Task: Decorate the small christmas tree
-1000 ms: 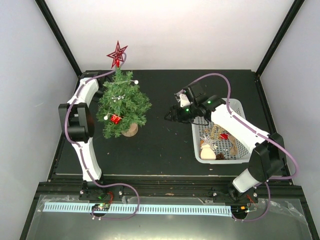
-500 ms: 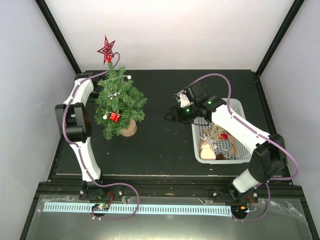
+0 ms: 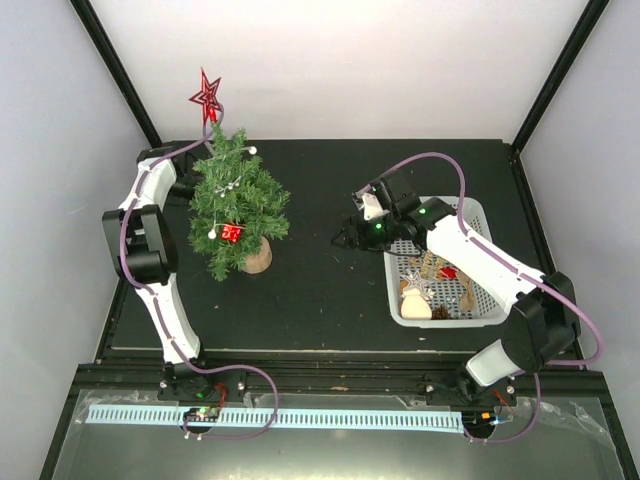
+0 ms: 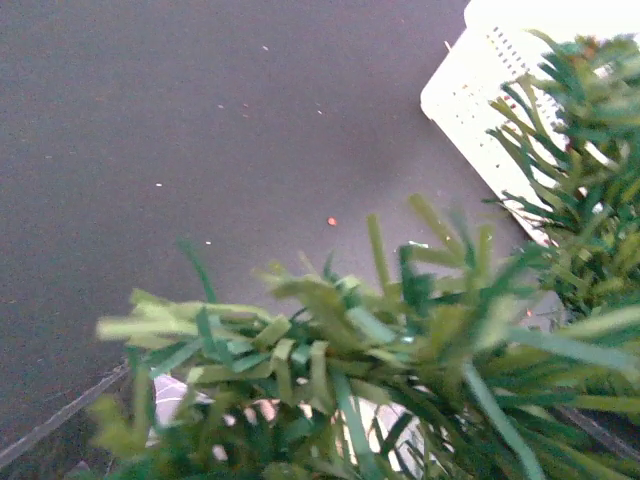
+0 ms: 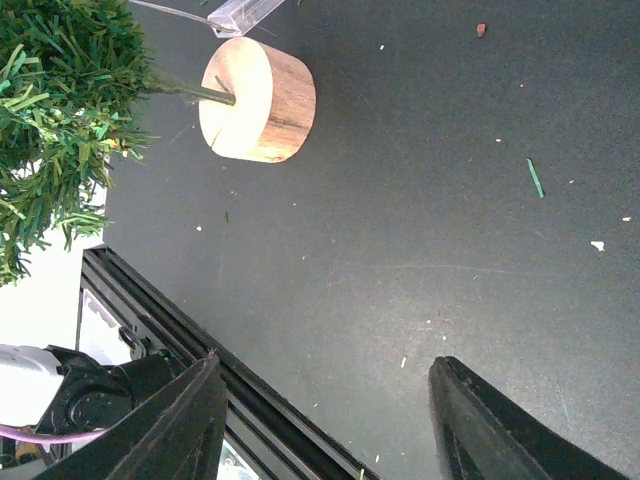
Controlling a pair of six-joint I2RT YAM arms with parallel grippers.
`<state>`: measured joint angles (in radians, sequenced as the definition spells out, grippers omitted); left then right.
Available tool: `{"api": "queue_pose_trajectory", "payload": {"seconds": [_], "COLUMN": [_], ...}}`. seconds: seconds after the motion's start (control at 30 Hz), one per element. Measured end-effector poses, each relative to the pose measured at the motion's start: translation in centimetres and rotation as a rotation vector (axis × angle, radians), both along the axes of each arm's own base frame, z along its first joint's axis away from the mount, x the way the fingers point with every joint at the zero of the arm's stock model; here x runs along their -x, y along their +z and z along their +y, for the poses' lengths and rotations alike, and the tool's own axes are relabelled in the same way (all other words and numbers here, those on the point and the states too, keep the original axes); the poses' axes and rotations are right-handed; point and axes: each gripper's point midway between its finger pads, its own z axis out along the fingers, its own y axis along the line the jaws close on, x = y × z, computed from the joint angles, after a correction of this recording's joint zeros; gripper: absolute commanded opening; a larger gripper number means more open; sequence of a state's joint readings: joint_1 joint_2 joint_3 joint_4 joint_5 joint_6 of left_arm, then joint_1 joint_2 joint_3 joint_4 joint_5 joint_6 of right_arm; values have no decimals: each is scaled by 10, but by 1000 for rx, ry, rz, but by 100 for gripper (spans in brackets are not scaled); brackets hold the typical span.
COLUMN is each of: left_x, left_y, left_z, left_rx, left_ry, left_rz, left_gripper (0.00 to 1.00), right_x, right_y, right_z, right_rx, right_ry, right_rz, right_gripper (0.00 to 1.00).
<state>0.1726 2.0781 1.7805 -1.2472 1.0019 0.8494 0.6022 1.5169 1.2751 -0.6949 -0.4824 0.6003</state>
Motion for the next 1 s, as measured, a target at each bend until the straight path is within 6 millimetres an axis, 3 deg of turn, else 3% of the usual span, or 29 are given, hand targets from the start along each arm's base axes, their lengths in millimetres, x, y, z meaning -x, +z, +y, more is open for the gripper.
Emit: {"api": "queue_pose_trajectory", "payload": {"seconds": [0.5, 0.77, 1.0], "left_x": [-34, -36, -28], "left_y": [3, 13, 16], "left_z": [33, 68, 72], "left_rx": [25, 101, 134], "left_ry": [223, 309, 305], "left_rz": [-7, 2, 14], "left_gripper": [92, 92, 92], "right_x": [2, 4, 4], "right_y": [-2, -7, -7], "right_z": [2, 0, 1], "right_rx": [-14, -7, -11], "right_ry": [5, 5, 7], "right_rz": [11, 20, 20], "right_gripper": [57, 57, 57]}}
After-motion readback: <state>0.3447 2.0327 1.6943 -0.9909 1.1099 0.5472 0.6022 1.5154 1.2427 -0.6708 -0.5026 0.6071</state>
